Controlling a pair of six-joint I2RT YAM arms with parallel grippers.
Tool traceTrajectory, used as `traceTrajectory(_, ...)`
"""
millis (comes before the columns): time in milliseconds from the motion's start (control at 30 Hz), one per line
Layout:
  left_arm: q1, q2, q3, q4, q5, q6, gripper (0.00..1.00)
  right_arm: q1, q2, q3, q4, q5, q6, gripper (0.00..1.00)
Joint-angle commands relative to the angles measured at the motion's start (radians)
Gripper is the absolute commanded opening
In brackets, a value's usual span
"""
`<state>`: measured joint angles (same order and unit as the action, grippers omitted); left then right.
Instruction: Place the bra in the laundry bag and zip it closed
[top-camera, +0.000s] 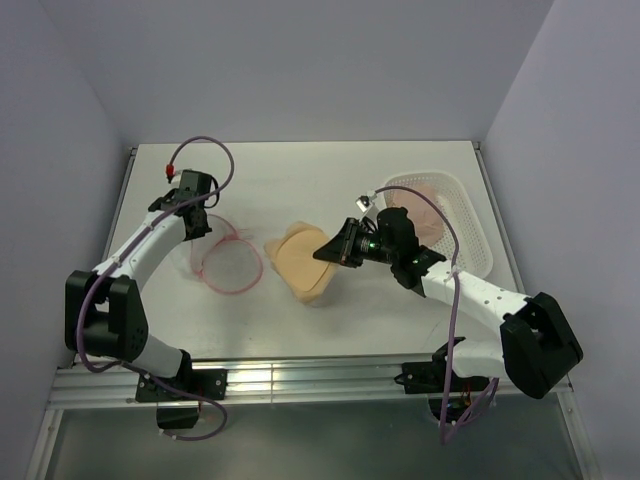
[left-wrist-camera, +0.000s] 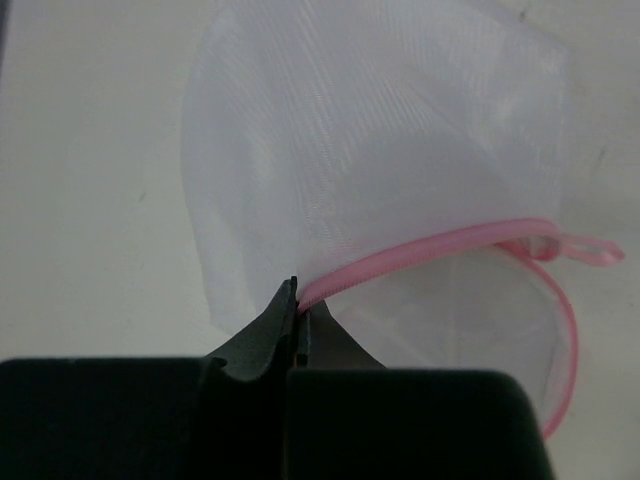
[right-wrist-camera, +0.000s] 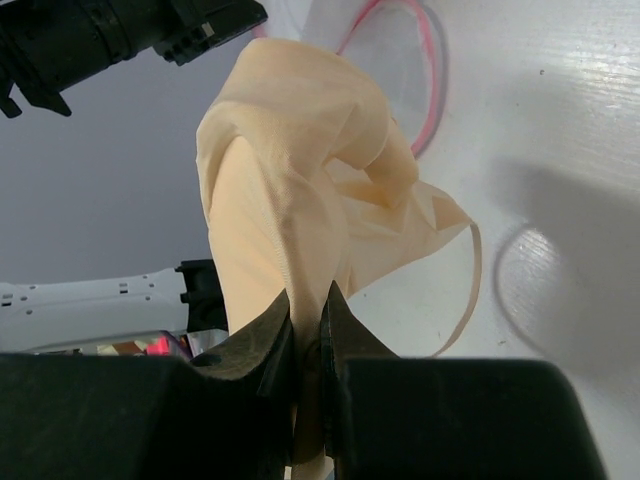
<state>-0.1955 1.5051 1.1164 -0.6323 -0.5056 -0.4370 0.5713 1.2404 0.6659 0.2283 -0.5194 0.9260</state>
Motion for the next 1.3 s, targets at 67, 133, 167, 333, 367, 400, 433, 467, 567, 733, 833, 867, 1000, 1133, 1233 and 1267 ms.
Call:
traceTrajectory(67,-0.038,-0.126,-0.026,0.026,0.188,-0.025,0.0,0.013,-0.021,0.024,0.034,-0.037,-0.021,0.0)
traceTrajectory(133,-0.067,-0.161,-0.018,0.014,0.208,-0.029,0.0,0.028,-0.01,0.046,0.014,-0.036,-0.035,0.0)
traceTrajectory(167,-0.076,-0.17,-0.015,0.008,0.229,-0.034,0.0,0.035,-0.007,0.052,0.011,-0.04,-0.038,0.0)
traceTrajectory(333,-0.156,-0.223,0.008,-0.003,0.275,-0.043,0.0,0.064,0.028,0.09,-0.021,-0.059,-0.07,0.0)
traceTrajectory(367,-0.165,-0.226,0.01,-0.004,0.285,-0.046,0.0,0.065,0.033,0.093,-0.023,-0.057,-0.07,0.0)
traceTrajectory(400,-0.182,-0.232,0.008,-0.006,0.301,-0.048,0.0,0.067,0.036,0.093,-0.018,-0.06,-0.069,0.0)
traceTrajectory(433,-0.189,-0.236,0.003,-0.006,0.309,-0.051,0.0,0.068,0.043,0.096,-0.015,-0.065,-0.065,0.0)
traceTrajectory(467,-0.2,-0.241,-0.004,0.002,0.318,-0.055,0.0,0.07,0.05,0.098,-0.014,-0.068,-0.064,0.0)
traceTrajectory(567,-0.237,-0.269,-0.039,0.023,0.358,-0.068,0.0,0.07,0.082,0.119,-0.03,-0.068,-0.073,0.0)
traceTrajectory(733,-0.306,-0.318,-0.09,0.052,0.407,-0.074,0.0,0.071,0.183,0.165,-0.033,-0.086,-0.088,0.0)
traceTrajectory(833,-0.337,-0.344,-0.118,0.075,0.446,-0.072,0.0,0.07,0.253,0.19,-0.02,-0.1,-0.087,0.0)
traceTrajectory(867,-0.344,-0.351,-0.127,0.085,0.463,-0.075,0.0,0.071,0.272,0.195,-0.012,-0.111,-0.082,0.0)
traceTrajectory(1000,-0.383,-0.373,-0.164,0.135,0.498,-0.088,0.0,0.1,0.349,0.198,0.037,-0.102,-0.055,0.0)
traceTrajectory(1133,-0.412,-0.376,-0.194,0.172,0.532,-0.112,0.0,0.125,0.379,0.161,0.133,-0.065,0.031,0.0)
traceTrajectory(1233,-0.443,-0.385,-0.234,0.2,0.552,-0.146,0.0,0.139,0.413,0.127,0.247,-0.034,0.131,0.0)
traceTrajectory(1267,-0.447,-0.387,-0.243,0.21,0.553,-0.15,0.0,0.144,0.422,0.118,0.303,-0.025,0.155,0.0)
